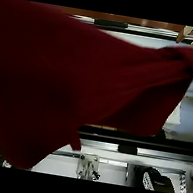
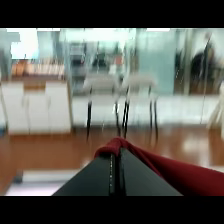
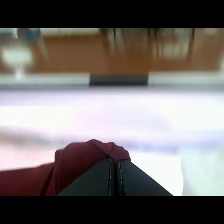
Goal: Fold the shirts.
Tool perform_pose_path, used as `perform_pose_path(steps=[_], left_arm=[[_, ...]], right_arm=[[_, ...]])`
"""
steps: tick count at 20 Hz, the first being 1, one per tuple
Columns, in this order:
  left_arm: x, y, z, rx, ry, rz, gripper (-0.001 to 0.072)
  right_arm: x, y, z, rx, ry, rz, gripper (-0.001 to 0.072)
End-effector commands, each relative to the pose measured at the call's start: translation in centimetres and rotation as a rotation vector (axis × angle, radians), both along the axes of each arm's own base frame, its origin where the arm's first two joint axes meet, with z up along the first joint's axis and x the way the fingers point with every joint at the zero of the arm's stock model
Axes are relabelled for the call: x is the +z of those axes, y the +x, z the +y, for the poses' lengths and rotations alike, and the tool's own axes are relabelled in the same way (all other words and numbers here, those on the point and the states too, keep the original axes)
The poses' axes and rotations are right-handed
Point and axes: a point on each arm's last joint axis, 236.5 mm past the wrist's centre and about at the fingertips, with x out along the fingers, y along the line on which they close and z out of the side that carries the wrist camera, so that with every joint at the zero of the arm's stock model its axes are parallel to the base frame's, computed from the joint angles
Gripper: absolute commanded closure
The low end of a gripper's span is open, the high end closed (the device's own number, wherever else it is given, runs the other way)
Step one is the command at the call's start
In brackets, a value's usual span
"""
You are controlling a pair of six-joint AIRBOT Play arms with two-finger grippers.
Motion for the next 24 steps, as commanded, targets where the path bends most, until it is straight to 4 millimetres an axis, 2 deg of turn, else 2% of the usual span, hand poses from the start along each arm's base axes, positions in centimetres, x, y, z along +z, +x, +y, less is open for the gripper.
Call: perform_pose_path(steps=[1,2,3,4,6,7,8,10,12,14,16,17,19,20,21,22,23,24], left_arm=[[-14.5,3.3,2.1,0.041,-0.088,0.503,0.0675],[-19.3,4.1,2.2,0.031,-0.119,0.633,0.0675],[-23.4,4.7,2.4,0.027,-0.146,0.733,0.0675],[-27.5,5.6,2.6,0.023,-0.180,0.823,0.0675],[-33.8,8.1,2.2,-0.010,-0.275,0.923,0.0675],[-36.0,9.8,1.8,-0.034,-0.343,0.943,0.0675],[-37.6,11.7,1.6,-0.047,-0.408,0.948,0.0675],[-39.3,16.1,2.1,-0.048,-0.537,0.920,0.0675],[-40.2,20.6,2.9,-0.035,-0.684,0.853,0.0675],[-41.2,23.9,3.4,-0.029,-0.819,0.798,0.0675],[-42.9,25.7,2.7,-0.058,-0.821,0.798,0.0674],[-44.1,26.0,1.6,-0.087,-0.764,0.826,0.0674],[-46.4,26.0,-0.6,-0.154,-0.632,0.886,0.0674],[-47.4,26.0,-1.0,-0.159,-0.618,0.913,0.0655],[-48.0,25.9,-1.2,-0.161,-0.626,0.933,0.0499],[-48.1,25.7,-1.1,-0.165,-0.633,0.943,0.0169],[-47.8,25.1,-0.8,-0.179,-0.634,0.961,-0.0013],[-47.6,24.2,-0.1,-0.196,-0.614,0.998,-0.0013]], right_arm=[[-14.2,-2.4,0.8,0.032,0.068,0.568,0.0634],[-17.7,-2.1,0.7,0.024,0.081,0.648,0.0634],[-20.9,-1.0,0.4,-0.001,0.102,0.683,0.0635],[-23.4,1.0,0.2,-0.032,0.139,0.666,0.0635],[-26.6,5.8,0.4,-0.097,0.269,0.599,0.0635],[-27.7,8.2,0.5,-0.125,0.345,0.576,0.0635],[-28.6,10.6,0.7,-0.148,0.416,0.559,0.0635],[-30.4,15.8,0.6,-0.213,0.583,0.513,0.0635],[-32.1,19.8,0.5,-0.268,0.635,0.463,0.0634],[-33.0,23.0,1.3,-0.284,0.615,0.405,0.0635],[-33.4,25.6,2.6,-0.293,0.595,0.335,0.0634],[-33.8,26.5,3.1,-0.298,0.589,0.313,0.0634],[-35.7,26.8,4.2,-0.292,0.570,0.335,0.0625],[-36.7,26.4,4.5,-0.278,0.547,0.367,0.0522],[-37.2,25.9,4.6,-0.260,0.519,0.395,0.0264],[-37.2,25.1,4.5,-0.234,0.491,0.427,0.0128],[-36.6,24.2,4.0,-0.196,0.437,0.445,0.0129],[-35.9,23.1,3.0,-0.162,0.372,0.457,0.0128]])
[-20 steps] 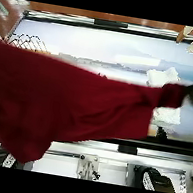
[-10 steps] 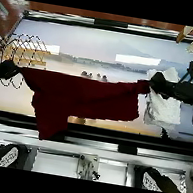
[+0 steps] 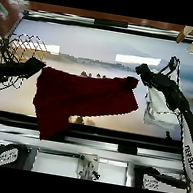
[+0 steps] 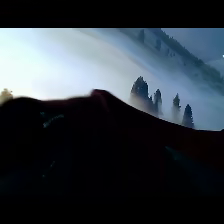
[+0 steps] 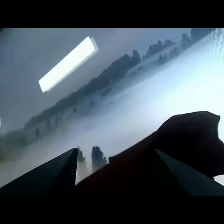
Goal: Fold the shirts.
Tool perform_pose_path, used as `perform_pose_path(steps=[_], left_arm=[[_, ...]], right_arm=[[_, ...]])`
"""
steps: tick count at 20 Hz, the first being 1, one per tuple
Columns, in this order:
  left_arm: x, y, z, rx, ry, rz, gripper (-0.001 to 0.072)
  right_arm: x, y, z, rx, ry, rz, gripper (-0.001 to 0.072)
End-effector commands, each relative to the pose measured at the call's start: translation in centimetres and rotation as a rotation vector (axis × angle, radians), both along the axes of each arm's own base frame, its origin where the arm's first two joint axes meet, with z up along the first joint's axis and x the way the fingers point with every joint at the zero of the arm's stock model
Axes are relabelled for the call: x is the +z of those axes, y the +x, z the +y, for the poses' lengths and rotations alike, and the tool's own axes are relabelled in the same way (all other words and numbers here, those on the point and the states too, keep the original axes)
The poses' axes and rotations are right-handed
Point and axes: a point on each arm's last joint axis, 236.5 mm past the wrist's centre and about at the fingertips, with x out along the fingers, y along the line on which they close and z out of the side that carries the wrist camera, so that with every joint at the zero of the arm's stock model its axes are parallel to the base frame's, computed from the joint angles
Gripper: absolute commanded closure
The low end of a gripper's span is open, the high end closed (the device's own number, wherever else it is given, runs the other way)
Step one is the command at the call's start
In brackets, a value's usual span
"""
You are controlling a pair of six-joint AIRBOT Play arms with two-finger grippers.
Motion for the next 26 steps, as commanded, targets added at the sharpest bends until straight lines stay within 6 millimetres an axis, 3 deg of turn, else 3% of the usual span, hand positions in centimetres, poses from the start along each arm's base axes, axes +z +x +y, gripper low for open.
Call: perform_pose_path(steps=[1,4,6,8,10,11,16,22,23,24,25,26], left_arm=[[-0.7,-2.5,1.3,-0.106,0.030,0.097,-0.0013],[-3.1,-9.0,6.4,-0.103,0.081,0.399,0.0000],[-5.7,-14.2,8.4,-0.128,0.099,0.594,0.0234],[-8.2,-17.1,8.0,-0.138,0.056,0.678,0.0242],[-10.9,-18.6,6.5,-0.164,0.022,0.696,0.0196],[-11.8,-18.8,5.9,-0.160,0.009,0.689,0.0160],[-13.6,-17.0,4.7,-0.136,-0.005,0.592,0.0161],[-14.8,-15.3,3.6,-0.148,0.029,0.563,0.0166],[-15.1,-15.0,3.3,-0.152,0.036,0.561,0.0196],[-15.3,-14.7,3.3,-0.133,0.036,0.564,0.0312],[-15.3,-14.4,3.5,-0.105,0.030,0.561,0.0481],[-15.0,-14.1,3.6,-0.100,0.027,0.555,0.0588]], right_arm=[[0.6,-3.1,-2.4,0.138,-0.164,0.060,0.0129],[0.9,-8.7,-8.1,0.199,-0.333,0.228,0.0130],[0.0,-12.6,-10.4,0.227,-0.368,0.373,0.0130],[-1.0,-14.7,-10.4,0.258,-0.346,0.461,0.0130],[-1.5,-15.1,-9.3,0.274,-0.307,0.471,0.0129],[-1.6,-15.0,-8.6,0.279,-0.286,0.461,0.0129],[-2.0,-14.2,-6.5,0.318,-0.295,0.433,0.0129],[-3.9,-14.2,-6.1,0.321,-0.273,0.486,0.0129],[-4.3,-14.4,-6.2,0.318,-0.269,0.505,0.0127],[-4.9,-14.8,-6.3,0.322,-0.268,0.533,0.0065],[-5.7,-15.4,-6.4,0.336,-0.269,0.575,0.0036],[-6.6,-16.2,-6.2,0.355,-0.257,0.624,0.0036]])
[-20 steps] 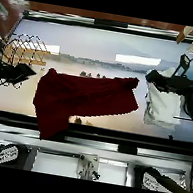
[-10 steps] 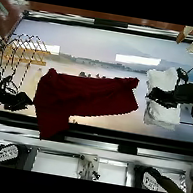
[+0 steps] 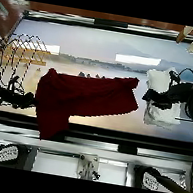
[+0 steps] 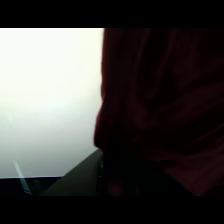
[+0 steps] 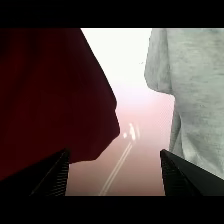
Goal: Fold the shirts.
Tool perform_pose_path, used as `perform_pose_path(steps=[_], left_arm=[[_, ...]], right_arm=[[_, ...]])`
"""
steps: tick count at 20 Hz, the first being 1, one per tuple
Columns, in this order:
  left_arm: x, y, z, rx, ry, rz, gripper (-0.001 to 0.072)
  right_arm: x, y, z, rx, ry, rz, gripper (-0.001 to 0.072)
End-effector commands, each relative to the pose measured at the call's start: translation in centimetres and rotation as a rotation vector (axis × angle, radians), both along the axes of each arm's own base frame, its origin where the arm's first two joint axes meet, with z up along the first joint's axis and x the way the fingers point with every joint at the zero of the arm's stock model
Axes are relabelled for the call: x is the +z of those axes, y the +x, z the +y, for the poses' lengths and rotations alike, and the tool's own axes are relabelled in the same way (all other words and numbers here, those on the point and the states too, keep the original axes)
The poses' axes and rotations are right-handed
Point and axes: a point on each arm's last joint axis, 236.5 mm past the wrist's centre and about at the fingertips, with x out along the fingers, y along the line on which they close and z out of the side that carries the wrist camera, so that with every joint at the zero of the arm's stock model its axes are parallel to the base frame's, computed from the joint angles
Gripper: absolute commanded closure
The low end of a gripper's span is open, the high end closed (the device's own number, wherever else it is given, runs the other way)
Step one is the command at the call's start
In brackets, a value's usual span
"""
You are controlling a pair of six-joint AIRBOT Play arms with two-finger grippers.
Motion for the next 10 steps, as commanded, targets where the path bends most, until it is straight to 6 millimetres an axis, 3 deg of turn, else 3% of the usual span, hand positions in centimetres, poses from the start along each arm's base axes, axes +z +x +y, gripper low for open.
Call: perform_pose_path(steps=[1,3,10], left_arm=[[0.3,1.4,0.1,0.034,0.009,-0.025,0.0588],[1.2,1.9,0.1,0.012,0.006,-0.042,0.0672],[3.6,1.7,-0.7,-0.037,-0.013,-0.060,0.0672]], right_arm=[[-2.5,-2.1,0.5,0.022,0.022,0.139,0.0036],[-3.6,-2.5,2.4,0.035,0.107,0.191,0.0036],[-6.9,-2.1,3.9,0.001,0.192,0.259,0.0037]])
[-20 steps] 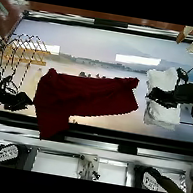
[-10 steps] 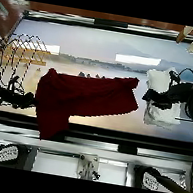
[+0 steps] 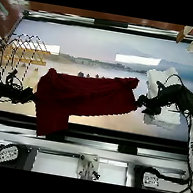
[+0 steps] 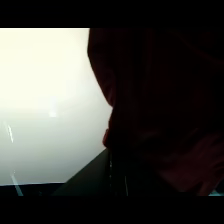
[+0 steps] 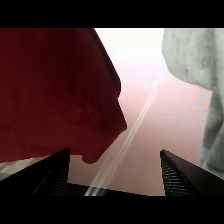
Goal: Fold the shirts.
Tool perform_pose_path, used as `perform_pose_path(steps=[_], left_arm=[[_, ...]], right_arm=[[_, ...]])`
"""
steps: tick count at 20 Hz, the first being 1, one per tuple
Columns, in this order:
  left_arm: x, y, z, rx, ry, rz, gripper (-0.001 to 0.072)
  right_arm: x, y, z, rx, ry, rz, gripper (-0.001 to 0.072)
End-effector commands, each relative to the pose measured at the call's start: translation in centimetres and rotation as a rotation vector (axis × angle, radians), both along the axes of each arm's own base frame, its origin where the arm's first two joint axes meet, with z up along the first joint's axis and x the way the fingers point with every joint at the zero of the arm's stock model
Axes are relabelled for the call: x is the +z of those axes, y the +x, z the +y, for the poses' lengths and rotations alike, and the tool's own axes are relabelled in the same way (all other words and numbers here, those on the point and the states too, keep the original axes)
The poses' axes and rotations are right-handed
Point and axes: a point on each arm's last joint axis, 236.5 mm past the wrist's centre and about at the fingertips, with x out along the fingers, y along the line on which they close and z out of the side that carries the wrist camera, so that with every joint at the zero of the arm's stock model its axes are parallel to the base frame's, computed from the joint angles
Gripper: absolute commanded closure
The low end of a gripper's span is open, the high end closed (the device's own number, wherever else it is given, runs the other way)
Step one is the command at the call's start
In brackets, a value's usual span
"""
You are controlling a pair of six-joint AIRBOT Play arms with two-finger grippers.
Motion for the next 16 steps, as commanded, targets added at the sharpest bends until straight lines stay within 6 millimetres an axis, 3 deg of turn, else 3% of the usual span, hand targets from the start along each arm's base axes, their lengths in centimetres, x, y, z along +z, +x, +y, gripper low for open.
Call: perform_pose_path(steps=[1,2,3,4,5,6,8,10,12,13,14,15,16], left_arm=[[1.1,0.0,-0.2,-0.013,0.001,-0.021,0.0672],[1.4,0.1,-0.2,-0.014,0.005,-0.030,0.0672],[1.7,0.2,-0.2,-0.013,0.005,-0.038,0.0672],[1.9,0.3,-0.2,-0.010,0.005,-0.046,0.0672],[2.3,0.4,-0.2,-0.009,0.007,-0.058,0.0673],[3.1,0.7,-0.1,-0.012,0.015,-0.080,0.0673],[7.8,2.6,-0.3,-0.023,0.019,-0.194,0.0674],[18.2,5.6,-0.1,-0.037,0.078,-0.471,0.0674],[34.1,6.1,0.0,-0.080,0.267,-0.886,0.0674],[43.1,4.4,-0.2,-0.072,0.394,-1.119,0.0674],[52.7,0.9,-0.5,-0.009,0.516,-1.365,0.0674],[60.9,-4.2,-1.3,0.059,0.619,-1.593,0.0674],[66.7,-9.5,-2.5,0.117,0.702,-1.772,0.0674]], right_arm=[[-1.1,0.6,1.4,-0.036,0.061,0.019,0.0037],[-1.4,0.8,2.0,-0.029,0.062,0.011,0.0039],[-1.6,0.9,2.7,-0.004,0.048,0.000,0.0097],[-1.8,1.0,3.3,0.030,0.023,-0.018,0.0270],[-1.8,1.0,3.8,0.060,0.005,-0.028,0.0521],[-1.3,1.1,4.3,0.084,0.005,-0.035,0.0634],[2.1,2.0,5.4,0.219,0.010,-0.125,0.0635],[9.7,5.1,5.7,0.270,-0.010,-0.342,0.0635],[23.0,8.4,4.9,0.305,-0.078,-0.732,0.0635],[31.0,8.9,4.1,0.286,-0.134,-0.958,0.0635],[40.3,8.0,2.8,0.225,-0.207,-1.211,0.0635],[48.4,5.6,1.6,0.162,-0.273,-1.439,0.0635],[56.0,1.8,0.5,0.090,-0.328,-1.659,0.0635]])
